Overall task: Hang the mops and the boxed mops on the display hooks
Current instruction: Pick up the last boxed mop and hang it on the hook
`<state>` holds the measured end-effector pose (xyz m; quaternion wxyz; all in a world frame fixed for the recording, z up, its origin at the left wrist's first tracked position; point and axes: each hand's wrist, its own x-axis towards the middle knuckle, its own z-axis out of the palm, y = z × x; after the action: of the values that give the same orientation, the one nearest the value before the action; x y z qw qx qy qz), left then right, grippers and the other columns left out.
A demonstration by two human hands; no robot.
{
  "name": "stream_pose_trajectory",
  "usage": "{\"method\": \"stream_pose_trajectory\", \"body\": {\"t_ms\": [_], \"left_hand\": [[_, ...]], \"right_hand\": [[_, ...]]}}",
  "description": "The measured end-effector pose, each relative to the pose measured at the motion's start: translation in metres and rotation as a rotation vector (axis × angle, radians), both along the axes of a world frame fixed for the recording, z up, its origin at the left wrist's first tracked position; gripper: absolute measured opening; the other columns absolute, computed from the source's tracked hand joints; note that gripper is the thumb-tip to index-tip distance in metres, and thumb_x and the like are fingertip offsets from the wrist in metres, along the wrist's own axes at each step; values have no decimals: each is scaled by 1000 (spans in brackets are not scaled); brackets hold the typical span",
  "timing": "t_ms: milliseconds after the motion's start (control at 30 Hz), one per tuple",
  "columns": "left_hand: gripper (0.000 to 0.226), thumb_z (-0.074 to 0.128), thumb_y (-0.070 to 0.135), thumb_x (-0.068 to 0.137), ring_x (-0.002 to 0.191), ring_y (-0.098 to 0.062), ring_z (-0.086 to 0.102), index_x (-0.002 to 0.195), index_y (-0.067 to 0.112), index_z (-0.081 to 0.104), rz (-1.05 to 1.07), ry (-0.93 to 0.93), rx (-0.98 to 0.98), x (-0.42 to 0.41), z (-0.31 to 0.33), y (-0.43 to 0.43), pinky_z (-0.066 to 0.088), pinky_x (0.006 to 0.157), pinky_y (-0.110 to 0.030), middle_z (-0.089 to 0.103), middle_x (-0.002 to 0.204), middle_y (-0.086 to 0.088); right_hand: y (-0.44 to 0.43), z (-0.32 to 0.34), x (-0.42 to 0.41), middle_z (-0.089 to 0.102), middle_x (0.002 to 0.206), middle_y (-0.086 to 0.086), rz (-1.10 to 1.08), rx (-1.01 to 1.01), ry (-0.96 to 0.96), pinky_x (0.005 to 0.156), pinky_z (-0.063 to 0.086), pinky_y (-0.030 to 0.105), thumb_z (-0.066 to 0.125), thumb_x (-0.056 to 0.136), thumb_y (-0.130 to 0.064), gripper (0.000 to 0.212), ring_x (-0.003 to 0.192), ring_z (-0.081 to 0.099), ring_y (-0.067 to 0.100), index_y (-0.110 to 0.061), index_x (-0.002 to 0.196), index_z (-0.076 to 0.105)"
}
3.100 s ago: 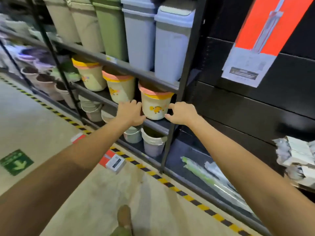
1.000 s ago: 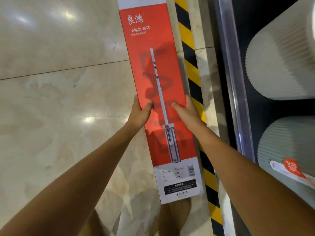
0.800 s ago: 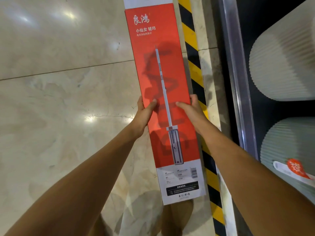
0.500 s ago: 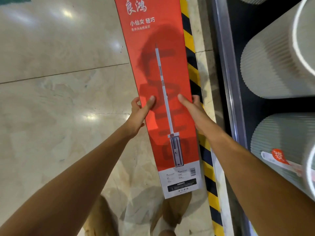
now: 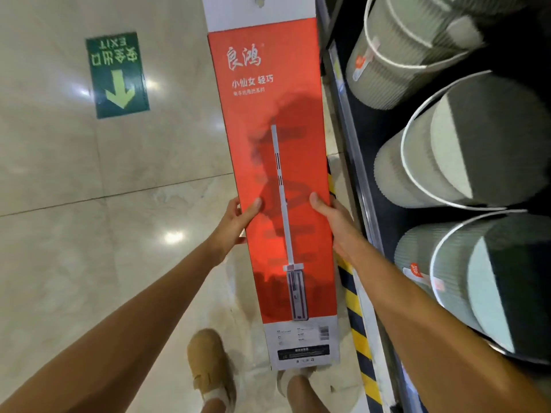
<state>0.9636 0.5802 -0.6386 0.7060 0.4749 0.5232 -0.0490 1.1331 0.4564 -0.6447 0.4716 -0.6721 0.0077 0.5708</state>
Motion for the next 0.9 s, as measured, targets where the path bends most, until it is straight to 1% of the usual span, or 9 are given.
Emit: {"method": "stream_pose_trajectory", "body": {"t_ms": [100,233,367,467,533,633,733,800,900], "left_hand": [[65,37,65,90,124,-18,51,144,30,26,-1,-55,14,-8,73,21,46,93,-40,47,139,6],[97,51,85,67,124,-19,55,144,30,34,100,-228,178,-1,180,81,46,101,-49,51,141,4],[103,66,78,62,118,-18,61,143,22,36,176,-388,293,7,289,129,49,100,-45,57,136,0],[76,60,60,79,114,-15,63,140,20,38,157,-504,348,2,362,124,52,97,-41,59,133,1],[70,58,52,81,113,-16,64,139,17,39,138,-565,351,-5,401,114,52,97,-39,60,131,-3],[94,71,66,67,114,-22,64,139,14,41,30,-645,353,-19,455,89,52,96,-40,59,132,-8],[101,72,71,62,115,-26,63,139,14,42,-125,-699,323,-32,492,57,50,98,-47,59,132,-10],[96,71,70,64,115,-27,63,138,15,44,-211,-735,299,-39,509,37,49,98,-51,59,132,-10],[96,70,72,62,116,-25,62,138,19,44,-338,-771,284,-47,528,11,51,97,-47,59,133,-7]], "right_hand": [[11,73,-8,68,114,0,15,47,-47,93,54,44,68,81,-49,53,102,67,21,-29,128,55],[27,170,-24,69,111,-1,41,92,-112,98,50,45,67,78,-50,34,104,66,21,-35,108,60],[28,258,-47,64,126,2,27,134,-154,100,49,43,75,66,-60,82,111,64,21,-25,136,50],[20,318,-62,68,120,1,47,212,-190,95,51,37,73,76,-51,63,106,66,18,-24,130,56],[15,358,-71,65,124,4,30,266,-230,97,49,38,67,84,-40,59,109,65,19,-19,136,51],[10,430,-79,57,137,2,-76,373,-293,103,46,39,72,78,-48,87,119,60,17,-22,150,30],[9,511,-83,58,136,0,-207,474,-467,95,51,33,78,61,-64,103,119,60,16,-24,147,35],[2,561,-85,62,129,4,-320,493,-618,89,54,34,75,66,-63,94,112,64,18,-21,142,41],[-26,612,-88,62,126,9,-438,509,-764,87,56,36,69,82,-42,67,107,66,23,-19,139,43]]}}
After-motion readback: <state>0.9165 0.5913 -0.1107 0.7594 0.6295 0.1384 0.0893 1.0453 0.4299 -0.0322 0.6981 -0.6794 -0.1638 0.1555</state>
